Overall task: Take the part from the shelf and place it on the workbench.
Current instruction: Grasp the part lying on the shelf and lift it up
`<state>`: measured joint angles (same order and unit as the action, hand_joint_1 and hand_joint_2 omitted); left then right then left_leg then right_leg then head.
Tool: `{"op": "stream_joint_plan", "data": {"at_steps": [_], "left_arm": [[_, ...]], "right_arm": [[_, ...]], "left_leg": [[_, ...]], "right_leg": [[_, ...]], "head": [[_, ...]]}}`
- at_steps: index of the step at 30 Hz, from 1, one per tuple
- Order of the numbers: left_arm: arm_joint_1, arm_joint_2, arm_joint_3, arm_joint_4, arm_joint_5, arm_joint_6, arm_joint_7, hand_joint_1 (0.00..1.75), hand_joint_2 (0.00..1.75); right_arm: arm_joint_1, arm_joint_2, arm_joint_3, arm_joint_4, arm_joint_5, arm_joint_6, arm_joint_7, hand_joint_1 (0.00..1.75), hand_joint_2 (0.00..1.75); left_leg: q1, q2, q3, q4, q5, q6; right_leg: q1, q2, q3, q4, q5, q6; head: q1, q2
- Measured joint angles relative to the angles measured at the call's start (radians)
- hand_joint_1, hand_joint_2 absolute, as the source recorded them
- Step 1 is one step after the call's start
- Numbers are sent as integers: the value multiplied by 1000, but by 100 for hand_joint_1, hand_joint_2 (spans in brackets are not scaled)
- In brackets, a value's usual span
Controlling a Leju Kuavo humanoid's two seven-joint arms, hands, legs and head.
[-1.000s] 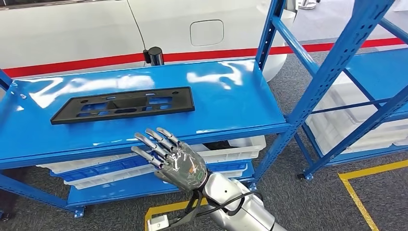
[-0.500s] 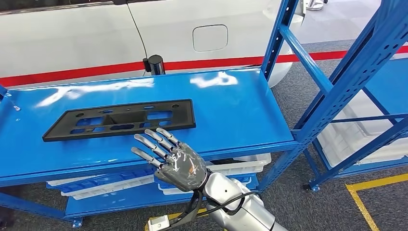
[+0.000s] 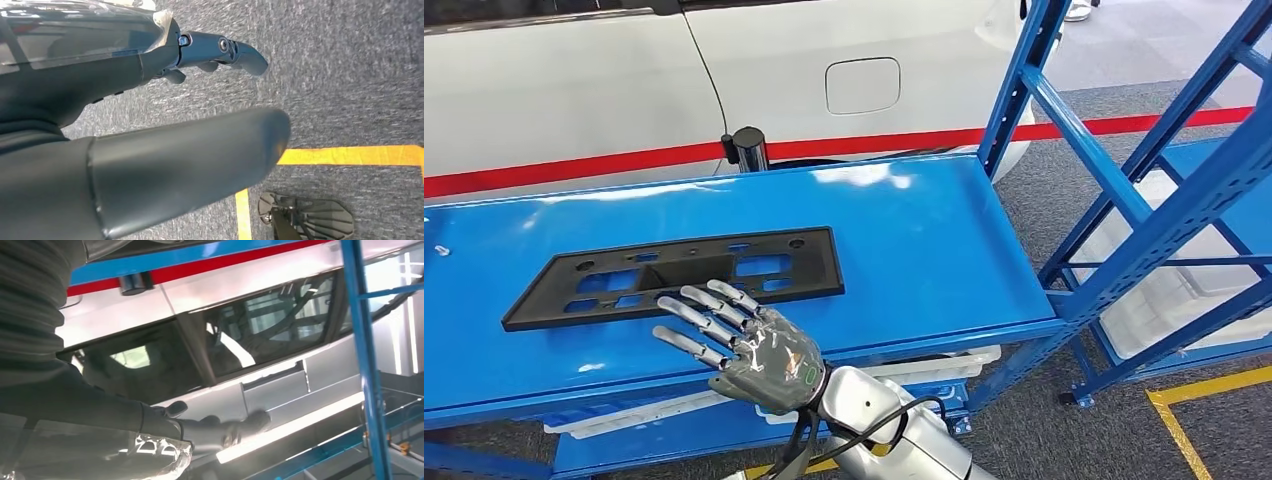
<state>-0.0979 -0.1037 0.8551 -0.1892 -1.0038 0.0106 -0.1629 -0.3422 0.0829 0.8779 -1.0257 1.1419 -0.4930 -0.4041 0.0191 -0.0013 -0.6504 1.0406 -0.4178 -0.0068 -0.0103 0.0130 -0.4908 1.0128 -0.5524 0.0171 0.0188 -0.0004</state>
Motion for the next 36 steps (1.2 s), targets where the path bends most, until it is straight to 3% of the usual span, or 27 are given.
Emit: {"op": "stream_joint_plan", "data": {"at_steps": [6,14,25,36], "left_arm": [[-6,-4,0,0,-1,1,2,0,0],[-7,-5,0,0,-8,20,26,0,0],[-7,-5,0,0,-20,38,36,0,0],[-7,-5,0,0,-26,39,40,0,0]], "right_arm": [[-8,6,16,3,-7,1,-6,0,175],[-37,52,72,45,-43,42,-13,0,175],[-80,112,163,220,-144,55,-29,0,175],[-130,169,187,399,-191,31,5,0,175]], "left_leg": [[0,-5,2,-4,-8,8],[-1,-5,6,-4,-10,10],[1,-5,15,-12,-9,10],[1,-5,17,-15,-9,9]], "right_leg": [[0,-3,15,-30,0,-4],[1,-4,18,-34,-1,3],[4,-4,22,-34,-1,3],[5,-4,22,-34,-1,2]], "head": [[1,0],[1,0],[1,0],[1,0]]}}
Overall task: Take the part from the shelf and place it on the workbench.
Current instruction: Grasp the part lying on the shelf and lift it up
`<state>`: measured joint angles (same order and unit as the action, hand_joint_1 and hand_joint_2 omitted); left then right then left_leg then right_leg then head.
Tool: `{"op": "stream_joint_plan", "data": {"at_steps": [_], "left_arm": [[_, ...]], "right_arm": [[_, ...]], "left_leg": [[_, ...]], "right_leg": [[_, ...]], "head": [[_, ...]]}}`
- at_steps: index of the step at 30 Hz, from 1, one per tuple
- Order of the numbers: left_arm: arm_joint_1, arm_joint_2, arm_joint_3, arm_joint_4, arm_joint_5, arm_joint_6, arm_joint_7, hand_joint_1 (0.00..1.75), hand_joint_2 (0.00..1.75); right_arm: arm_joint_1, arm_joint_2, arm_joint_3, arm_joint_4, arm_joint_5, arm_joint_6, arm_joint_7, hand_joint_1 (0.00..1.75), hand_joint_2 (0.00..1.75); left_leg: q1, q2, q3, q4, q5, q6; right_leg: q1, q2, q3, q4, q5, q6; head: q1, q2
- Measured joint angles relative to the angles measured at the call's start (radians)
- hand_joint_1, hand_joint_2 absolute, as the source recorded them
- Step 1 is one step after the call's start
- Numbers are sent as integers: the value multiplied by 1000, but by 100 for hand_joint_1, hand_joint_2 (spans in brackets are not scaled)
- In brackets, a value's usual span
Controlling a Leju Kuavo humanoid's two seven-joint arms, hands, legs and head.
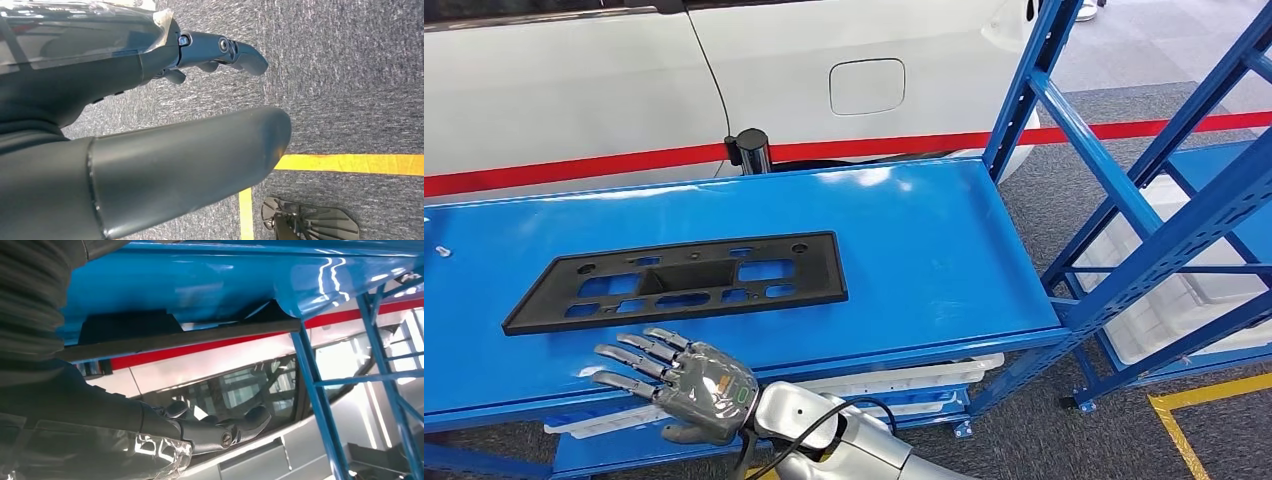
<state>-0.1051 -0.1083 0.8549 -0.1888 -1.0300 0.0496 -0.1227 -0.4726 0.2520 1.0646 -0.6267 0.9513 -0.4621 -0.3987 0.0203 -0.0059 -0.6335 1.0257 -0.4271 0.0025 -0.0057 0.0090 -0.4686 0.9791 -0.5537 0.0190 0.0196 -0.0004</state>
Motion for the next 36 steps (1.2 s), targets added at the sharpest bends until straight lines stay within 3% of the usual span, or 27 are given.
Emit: {"op": "stream_joint_plan", "data": {"at_steps": [5,17,29,36], "left_arm": [[0,0,0,0,-7,0,0,0,0],[0,0,0,0,-7,0,0,0,0],[0,-8,0,0,-13,9,-3,0,0],[-2,-17,1,0,-12,15,-3,0,0]], "right_arm": [[-27,24,5,74,2,-58,55,0,175],[-42,43,9,128,8,-83,84,0,175],[-87,48,-28,182,103,-220,297,0,175],[-96,40,-34,204,346,-230,494,0,175]], "left_leg": [[0,1,0,0,0,0],[0,1,0,0,0,0],[0,1,0,0,0,0],[0,1,0,0,0,0]], "right_leg": [[0,0,0,0,0,0],[0,0,0,0,0,0],[0,0,0,0,0,0],[0,0,0,0,0,0]], "head": [[0,0],[0,0],[0,0],[0,0]]}}
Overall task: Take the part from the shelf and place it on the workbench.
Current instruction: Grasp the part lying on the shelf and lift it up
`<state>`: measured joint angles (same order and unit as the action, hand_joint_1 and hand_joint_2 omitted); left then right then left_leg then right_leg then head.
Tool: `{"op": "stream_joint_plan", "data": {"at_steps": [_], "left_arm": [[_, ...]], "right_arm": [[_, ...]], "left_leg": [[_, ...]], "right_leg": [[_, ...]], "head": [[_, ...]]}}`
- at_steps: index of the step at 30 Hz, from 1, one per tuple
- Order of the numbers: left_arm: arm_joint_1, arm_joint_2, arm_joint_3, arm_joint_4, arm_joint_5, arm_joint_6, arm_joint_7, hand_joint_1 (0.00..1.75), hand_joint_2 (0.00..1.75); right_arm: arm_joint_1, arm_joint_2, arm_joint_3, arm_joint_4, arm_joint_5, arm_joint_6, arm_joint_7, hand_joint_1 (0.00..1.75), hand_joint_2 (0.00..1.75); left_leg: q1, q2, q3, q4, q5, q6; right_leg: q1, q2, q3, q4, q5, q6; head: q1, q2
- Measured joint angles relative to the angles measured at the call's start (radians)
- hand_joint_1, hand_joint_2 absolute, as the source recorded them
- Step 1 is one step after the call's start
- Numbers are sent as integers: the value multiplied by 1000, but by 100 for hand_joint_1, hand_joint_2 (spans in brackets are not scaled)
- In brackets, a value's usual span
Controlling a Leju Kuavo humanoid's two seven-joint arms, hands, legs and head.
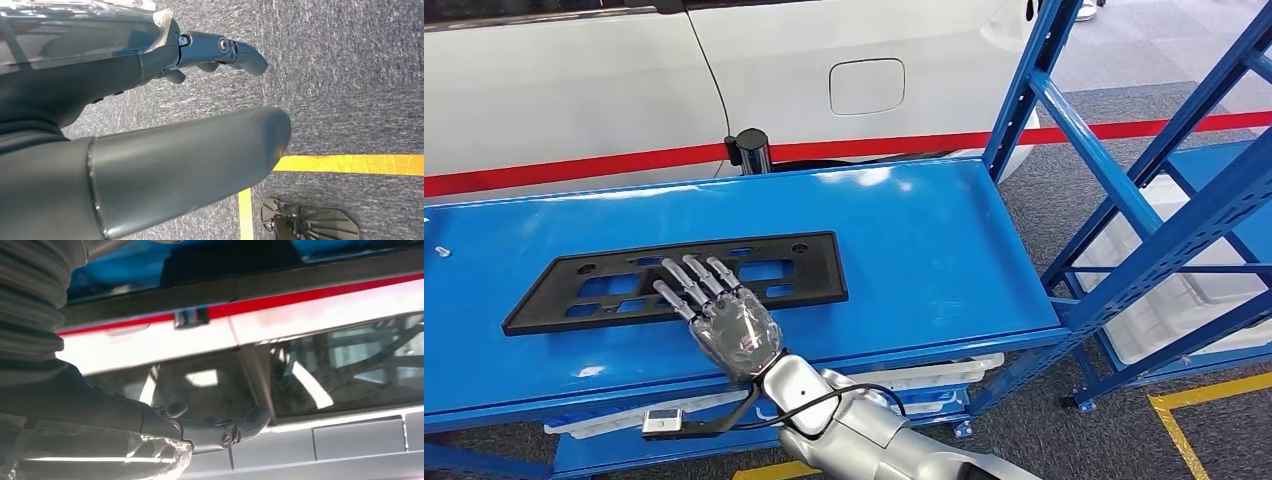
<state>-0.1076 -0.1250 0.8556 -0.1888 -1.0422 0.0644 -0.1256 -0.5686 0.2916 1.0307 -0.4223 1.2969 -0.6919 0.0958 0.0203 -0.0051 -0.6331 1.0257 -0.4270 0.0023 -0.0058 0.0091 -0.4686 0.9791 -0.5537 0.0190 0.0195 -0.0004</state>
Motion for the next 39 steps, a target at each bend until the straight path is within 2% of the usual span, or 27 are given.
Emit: {"op": "stream_joint_plan", "data": {"at_steps": [5,19,27,39], "left_arm": [[0,-6,1,0,4,6,-5,0,0],[0,-14,3,0,7,18,-12,0,0],[0,-15,3,0,11,18,-15,0,0],[1,-18,3,0,14,18,-21,0,0]], "right_arm": [[-1,-1,-3,9,71,0,57,0,175],[-3,2,-2,52,159,13,128,0,175],[-5,4,0,65,173,34,145,0,175],[-19,2,-19,77,192,86,232,0,175]], "left_leg": [[0,0,0,0,0,0],[0,0,0,0,0,0],[0,0,0,0,0,0],[0,0,0,0,0,0]], "right_leg": [[0,0,0,0,0,0],[0,0,0,0,0,0],[0,0,0,0,0,0],[0,0,1,0,0,0]], "head": [[0,0],[0,0],[0,0],[0,0]]}}
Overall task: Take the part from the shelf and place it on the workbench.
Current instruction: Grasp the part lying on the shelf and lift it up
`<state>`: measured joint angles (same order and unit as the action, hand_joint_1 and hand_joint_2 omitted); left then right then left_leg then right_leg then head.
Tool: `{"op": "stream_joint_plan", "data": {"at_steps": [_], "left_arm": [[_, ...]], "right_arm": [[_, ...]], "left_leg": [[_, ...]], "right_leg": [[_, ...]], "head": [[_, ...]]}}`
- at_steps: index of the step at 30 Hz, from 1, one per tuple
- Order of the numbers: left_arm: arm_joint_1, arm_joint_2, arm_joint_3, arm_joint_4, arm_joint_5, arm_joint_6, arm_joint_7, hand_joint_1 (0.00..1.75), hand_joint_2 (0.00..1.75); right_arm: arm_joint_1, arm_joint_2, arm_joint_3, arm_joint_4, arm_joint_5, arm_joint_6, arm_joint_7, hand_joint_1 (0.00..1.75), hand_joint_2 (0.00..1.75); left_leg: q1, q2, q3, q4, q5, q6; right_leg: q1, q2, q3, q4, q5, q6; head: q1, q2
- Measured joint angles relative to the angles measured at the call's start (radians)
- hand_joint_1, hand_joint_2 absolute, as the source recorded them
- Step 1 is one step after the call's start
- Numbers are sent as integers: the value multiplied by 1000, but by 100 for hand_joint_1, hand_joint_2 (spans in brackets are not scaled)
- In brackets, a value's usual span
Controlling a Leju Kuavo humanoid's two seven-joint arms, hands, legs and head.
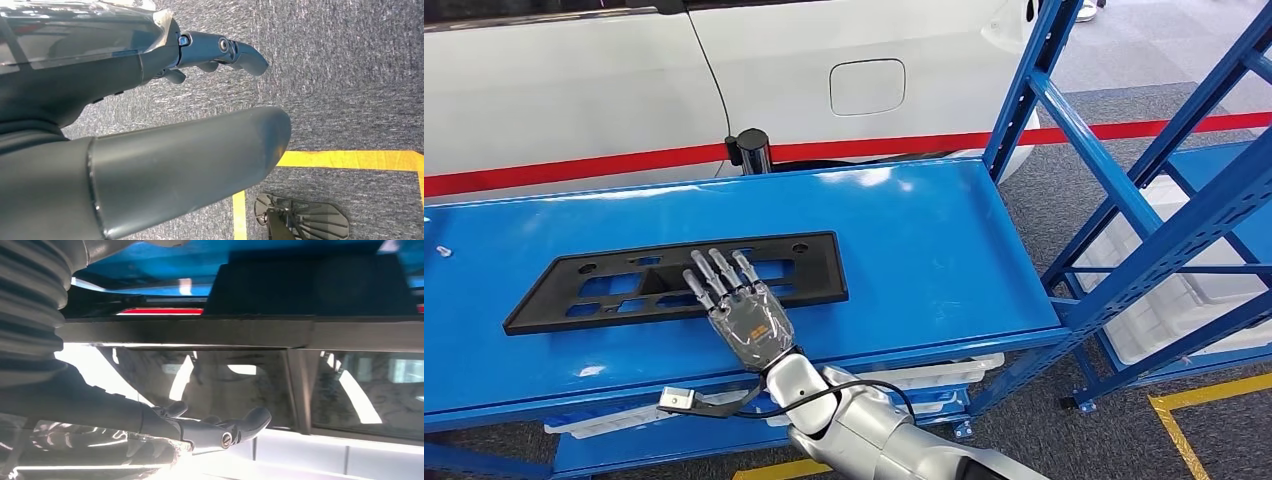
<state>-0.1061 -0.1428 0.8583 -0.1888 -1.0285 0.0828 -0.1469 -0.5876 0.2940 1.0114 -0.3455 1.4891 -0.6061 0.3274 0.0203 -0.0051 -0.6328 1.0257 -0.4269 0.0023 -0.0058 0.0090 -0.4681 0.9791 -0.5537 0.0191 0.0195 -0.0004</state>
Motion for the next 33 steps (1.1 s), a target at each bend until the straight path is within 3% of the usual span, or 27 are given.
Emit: {"op": "stream_joint_plan", "data": {"at_steps": [12,16,17,33], "left_arm": [[1,-4,0,0,-9,0,-2,0,0],[1,-6,0,0,-10,0,-2,0,0],[1,-6,0,0,-10,0,-2,0,0],[1,-8,0,0,-10,-2,-10,0,0]], "right_arm": [[-21,-19,-52,11,29,56,121,5,175],[-27,-29,-61,12,29,85,146,160,175],[-28,-31,-61,13,29,91,149,168,175],[-24,-41,-69,25,32,106,160,175,175]], "left_leg": [[0,0,1,0,0,0],[0,0,2,0,0,0],[0,0,2,0,0,0],[0,0,2,0,0,0]], "right_leg": [[0,0,1,0,0,0],[0,0,1,0,0,0],[0,0,1,0,0,0],[0,0,2,0,0,0]], "head": [[0,0],[0,0],[0,0],[0,0]]}}
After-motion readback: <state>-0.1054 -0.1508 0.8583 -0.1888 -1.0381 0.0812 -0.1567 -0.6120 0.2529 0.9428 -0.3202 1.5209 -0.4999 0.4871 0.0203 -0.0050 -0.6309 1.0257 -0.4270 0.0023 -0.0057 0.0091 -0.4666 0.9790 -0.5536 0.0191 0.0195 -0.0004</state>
